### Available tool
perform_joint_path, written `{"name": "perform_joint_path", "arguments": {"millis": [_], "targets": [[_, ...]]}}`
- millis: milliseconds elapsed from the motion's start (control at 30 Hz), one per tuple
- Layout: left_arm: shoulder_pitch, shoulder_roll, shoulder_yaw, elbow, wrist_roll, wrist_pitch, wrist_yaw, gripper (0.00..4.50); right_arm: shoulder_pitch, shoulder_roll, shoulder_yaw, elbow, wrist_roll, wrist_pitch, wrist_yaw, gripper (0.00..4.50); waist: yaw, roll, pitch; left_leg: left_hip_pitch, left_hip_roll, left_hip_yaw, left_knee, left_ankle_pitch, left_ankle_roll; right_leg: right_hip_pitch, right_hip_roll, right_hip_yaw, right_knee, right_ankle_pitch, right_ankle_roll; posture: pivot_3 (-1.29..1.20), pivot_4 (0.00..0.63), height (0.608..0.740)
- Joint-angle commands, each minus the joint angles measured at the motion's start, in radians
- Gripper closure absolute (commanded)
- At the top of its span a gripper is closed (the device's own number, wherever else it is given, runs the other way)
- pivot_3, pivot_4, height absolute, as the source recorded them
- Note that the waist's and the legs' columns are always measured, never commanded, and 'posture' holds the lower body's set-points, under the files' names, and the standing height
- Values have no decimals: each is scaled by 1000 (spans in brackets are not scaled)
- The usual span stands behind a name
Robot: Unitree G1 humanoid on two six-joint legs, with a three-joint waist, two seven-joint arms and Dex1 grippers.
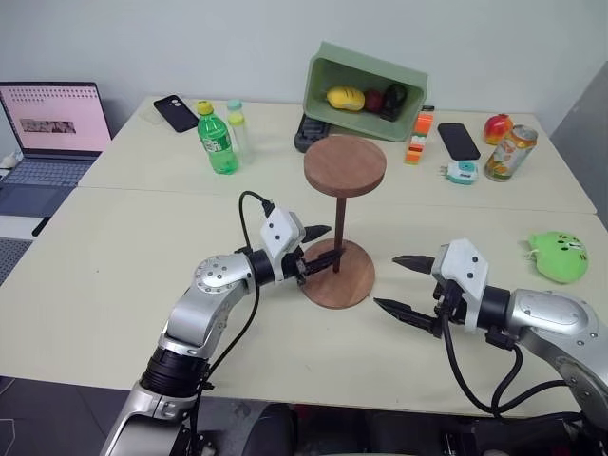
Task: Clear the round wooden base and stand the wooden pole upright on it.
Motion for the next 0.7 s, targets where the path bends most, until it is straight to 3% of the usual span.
{"name": "perform_joint_path", "arguments": {"millis": [33,400,567,700], "targets": [[-15,71,7,-25,14,-24,-71,1915,5,-15,-12,-31,-7,-14,3,522,-1,0,0,0,0,0,0,0,0,0,0,0,0,0,0,0,150,740],[8,472,185,-54,-61,107,-305,1915,74,-96,-135,33,-10,-102,124,522,-5,2,1,0,0,0,-1,0,0,0,1,-2,-1,0,0,0,150,740],[120,524,328,-86,-111,177,-273,1915,79,-114,-217,113,-10,-187,204,522,-8,2,2,0,1,1,-2,0,1,0,0,-1,-2,0,0,0,150,740],[268,543,402,-101,-88,136,-269,1915,108,-128,-239,173,-9,-246,282,522,-8,2,2,0,1,1,-2,-1,1,0,0,0,-3,0,0,0,150,740]]}}
